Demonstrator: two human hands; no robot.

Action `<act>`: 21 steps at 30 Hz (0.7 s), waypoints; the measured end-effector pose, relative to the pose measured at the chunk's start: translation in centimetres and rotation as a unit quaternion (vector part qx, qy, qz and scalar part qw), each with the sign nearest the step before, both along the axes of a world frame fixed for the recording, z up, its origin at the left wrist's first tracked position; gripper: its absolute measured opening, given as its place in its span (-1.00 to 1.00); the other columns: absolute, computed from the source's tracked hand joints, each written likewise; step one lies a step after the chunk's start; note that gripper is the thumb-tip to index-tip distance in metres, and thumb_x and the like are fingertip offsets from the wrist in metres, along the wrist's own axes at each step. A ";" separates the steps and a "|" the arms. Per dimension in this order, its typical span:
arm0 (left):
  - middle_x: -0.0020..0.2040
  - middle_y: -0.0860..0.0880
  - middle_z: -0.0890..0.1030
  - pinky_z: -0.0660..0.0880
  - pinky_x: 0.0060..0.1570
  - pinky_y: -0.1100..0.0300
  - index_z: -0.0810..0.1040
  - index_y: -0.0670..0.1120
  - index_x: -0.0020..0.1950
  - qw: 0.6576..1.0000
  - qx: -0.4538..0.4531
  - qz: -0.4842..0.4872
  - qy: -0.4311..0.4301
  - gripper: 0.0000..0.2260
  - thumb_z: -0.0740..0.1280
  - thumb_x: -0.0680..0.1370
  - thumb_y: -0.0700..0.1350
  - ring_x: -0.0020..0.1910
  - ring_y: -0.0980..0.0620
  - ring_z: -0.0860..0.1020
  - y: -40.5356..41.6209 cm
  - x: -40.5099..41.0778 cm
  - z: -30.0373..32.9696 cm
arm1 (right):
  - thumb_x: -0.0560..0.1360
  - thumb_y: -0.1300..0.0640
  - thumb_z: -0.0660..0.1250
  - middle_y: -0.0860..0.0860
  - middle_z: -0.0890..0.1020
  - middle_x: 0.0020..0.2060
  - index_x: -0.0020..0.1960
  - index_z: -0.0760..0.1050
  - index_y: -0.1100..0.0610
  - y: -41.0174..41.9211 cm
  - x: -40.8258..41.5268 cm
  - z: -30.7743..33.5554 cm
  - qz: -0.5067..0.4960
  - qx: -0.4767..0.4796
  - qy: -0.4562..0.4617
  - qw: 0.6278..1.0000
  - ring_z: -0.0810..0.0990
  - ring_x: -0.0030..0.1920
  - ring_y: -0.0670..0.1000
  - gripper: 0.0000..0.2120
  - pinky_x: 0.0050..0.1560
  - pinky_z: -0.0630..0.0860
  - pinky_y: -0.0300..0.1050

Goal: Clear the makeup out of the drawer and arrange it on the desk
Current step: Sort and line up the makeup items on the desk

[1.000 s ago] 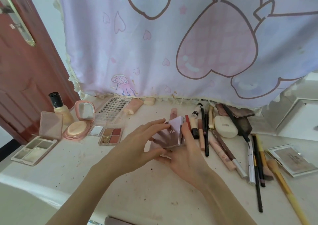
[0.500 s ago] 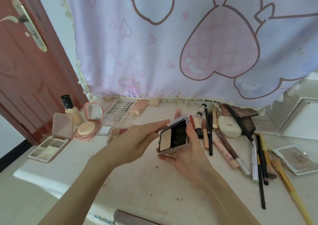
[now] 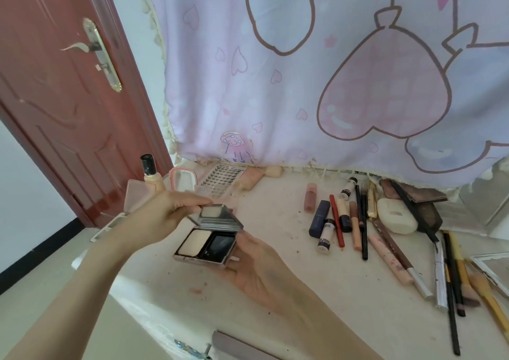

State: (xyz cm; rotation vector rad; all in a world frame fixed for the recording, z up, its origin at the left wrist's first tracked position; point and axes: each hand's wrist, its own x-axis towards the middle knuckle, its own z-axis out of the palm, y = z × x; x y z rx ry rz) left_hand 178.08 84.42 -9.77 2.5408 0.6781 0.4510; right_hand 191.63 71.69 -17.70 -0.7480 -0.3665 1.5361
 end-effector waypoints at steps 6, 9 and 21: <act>-0.07 0.20 0.57 0.32 0.09 0.58 0.56 0.01 0.19 0.994 0.004 0.091 0.066 -0.69 0.20 0.58 -0.31 -0.09 0.45 0.47 2.5 -2.6 -0.8 | 0.58 0.37 0.10 0.14 0.67 -0.01 0.19 0.50 0.16 2.7 -2.8 0.1 0.007 -0.017 -0.137 0.990 0.65 -0.05 0.10 -0.70 0.00 0.61 -0.03; 0.07 0.13 0.60 0.34 0.21 0.44 0.56 0.07 0.19 0.991 -0.001 0.102 0.082 -0.66 0.19 0.58 -0.29 0.10 0.26 0.51 3.7 -3.2 -1.5 | 0.54 0.37 0.14 0.09 0.67 0.02 0.30 0.44 0.08 3.5 -3.7 -0.5 -0.033 -0.032 -0.273 0.961 0.64 0.04 0.09 -0.60 0.17 0.53 0.01; -0.04 0.14 0.54 0.29 -0.09 0.58 0.53 0.00 0.26 0.987 0.016 0.096 0.129 -0.66 0.17 0.59 -0.31 -0.14 0.34 0.48 6.8 -3.2 -2.7 | 0.51 0.01 0.17 -0.03 0.36 0.36 0.38 0.33 0.14 4.4 -5.6 -2.1 -0.037 0.016 -0.764 0.645 0.27 0.39 -0.04 -0.53 0.37 0.14 -0.24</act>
